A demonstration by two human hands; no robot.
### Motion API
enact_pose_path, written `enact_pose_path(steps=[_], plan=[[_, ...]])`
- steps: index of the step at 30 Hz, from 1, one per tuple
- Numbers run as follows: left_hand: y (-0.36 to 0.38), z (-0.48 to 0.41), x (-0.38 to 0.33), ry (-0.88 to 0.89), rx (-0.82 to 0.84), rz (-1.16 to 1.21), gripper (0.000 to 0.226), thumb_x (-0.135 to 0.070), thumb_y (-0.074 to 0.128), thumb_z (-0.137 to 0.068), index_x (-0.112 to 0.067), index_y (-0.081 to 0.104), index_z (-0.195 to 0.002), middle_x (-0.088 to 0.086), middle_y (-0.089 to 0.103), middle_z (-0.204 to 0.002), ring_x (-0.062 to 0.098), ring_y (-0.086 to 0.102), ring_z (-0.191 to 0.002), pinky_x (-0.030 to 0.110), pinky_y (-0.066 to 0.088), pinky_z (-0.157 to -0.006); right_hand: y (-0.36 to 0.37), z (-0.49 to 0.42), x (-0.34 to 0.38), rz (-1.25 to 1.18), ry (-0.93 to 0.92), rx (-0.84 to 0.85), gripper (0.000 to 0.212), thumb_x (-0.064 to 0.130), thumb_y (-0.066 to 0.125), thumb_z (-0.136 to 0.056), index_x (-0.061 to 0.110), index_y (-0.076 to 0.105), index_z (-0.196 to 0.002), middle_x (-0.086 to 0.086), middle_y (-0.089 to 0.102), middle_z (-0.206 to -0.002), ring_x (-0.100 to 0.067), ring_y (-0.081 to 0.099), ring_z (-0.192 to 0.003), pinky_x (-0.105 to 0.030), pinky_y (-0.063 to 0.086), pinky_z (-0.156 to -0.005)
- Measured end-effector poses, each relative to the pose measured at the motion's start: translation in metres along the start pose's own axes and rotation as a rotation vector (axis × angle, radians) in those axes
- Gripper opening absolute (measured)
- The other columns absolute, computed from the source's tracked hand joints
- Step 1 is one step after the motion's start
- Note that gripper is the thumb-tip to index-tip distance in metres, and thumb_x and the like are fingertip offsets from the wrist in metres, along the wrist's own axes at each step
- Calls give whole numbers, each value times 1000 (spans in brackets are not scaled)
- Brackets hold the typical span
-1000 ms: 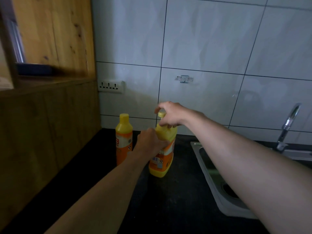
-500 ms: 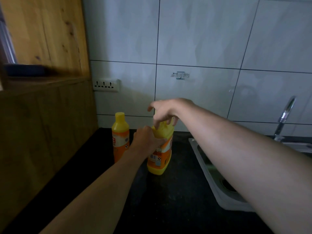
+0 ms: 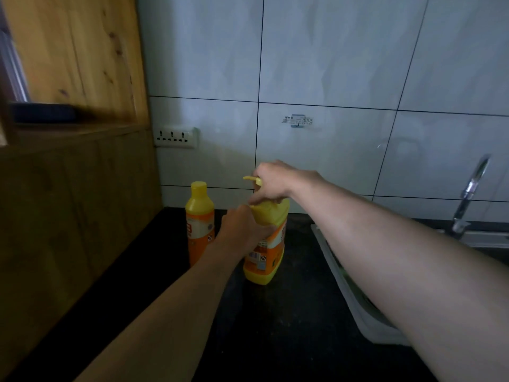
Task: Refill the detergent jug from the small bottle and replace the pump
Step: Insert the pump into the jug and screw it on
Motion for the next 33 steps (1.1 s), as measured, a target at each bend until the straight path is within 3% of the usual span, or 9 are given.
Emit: enact_pose_path(steps=[3,6,8,12,16,22,26,29,33], plan=[[-1,0,0,0,6,-14,63,-45,71,-77,-12,52,-127,5,65,-117,20,63,-104,33,53,-85,7,1,-4,-32,90,-93,41,49,74,-71,19,46,-64,-6,62,-72,-27,64,-72,-33,52,-66],[-2,0,0,1,6,-35,59,-45,71,-77,-12,54,-123,4,66,-114,18,63,-99,34,53,-83,6,5,-1,-21,141,-79,49,63,69,-70,18,51,-64,0,63,-61,-20,61,-60,-33,52,-67],[-2,1,0,8,0,-33,57,-45,71,-78,-10,56,-120,3,66,-112,15,62,-95,30,51,-78,-3,8,0,3,167,-44,54,64,71,-67,13,56,-76,0,63,-71,-20,61,-65,-33,49,-67],[-1,1,2,-27,20,10,56,-45,72,-75,-9,59,-116,5,68,-109,18,65,-95,33,56,-79,-11,12,12,-22,124,95,74,30,83,-69,7,42,-125,-10,57,-105,-31,64,-92,-46,57,-77],[1,-1,3,-47,30,-4,57,-47,72,-75,-10,59,-116,5,68,-109,18,66,-95,36,57,-81,-6,11,17,-34,96,106,65,15,82,-71,11,50,-127,-14,58,-114,-31,65,-92,-44,57,-80],[1,0,0,-22,23,-31,60,-47,70,-78,-9,56,-123,7,66,-115,21,64,-102,39,55,-87,0,15,4,17,133,-63,41,35,72,-80,15,58,-113,-12,60,-113,-31,58,-86,-34,44,-68],[0,1,-2,-3,23,-46,59,-48,68,-79,-10,57,-122,6,66,-115,21,64,-104,40,54,-89,-1,17,-1,122,187,-35,71,69,58,-77,22,48,-129,-7,64,-113,-28,62,-95,-36,47,-77],[1,2,-1,-5,20,2,52,-45,71,-78,-10,60,-115,4,68,-109,17,66,-96,35,56,-82,-9,17,6,-10,100,92,83,42,75,-77,30,29,-145,-10,51,-134,-31,62,-104,-48,55,-83],[1,1,3,-31,2,-7,49,-45,73,-75,-8,62,-106,5,69,-101,15,65,-86,29,54,-70,-5,19,15,-71,58,151,61,-1,72,-79,21,51,-132,-18,59,-119,-33,67,-87,-45,60,-73]])
Point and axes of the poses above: each hand's wrist, its own z-axis away from the middle knuckle, its own y-axis out of the palm, x = y × z, the point moved 7 cm from there along -z, towards the middle knuckle
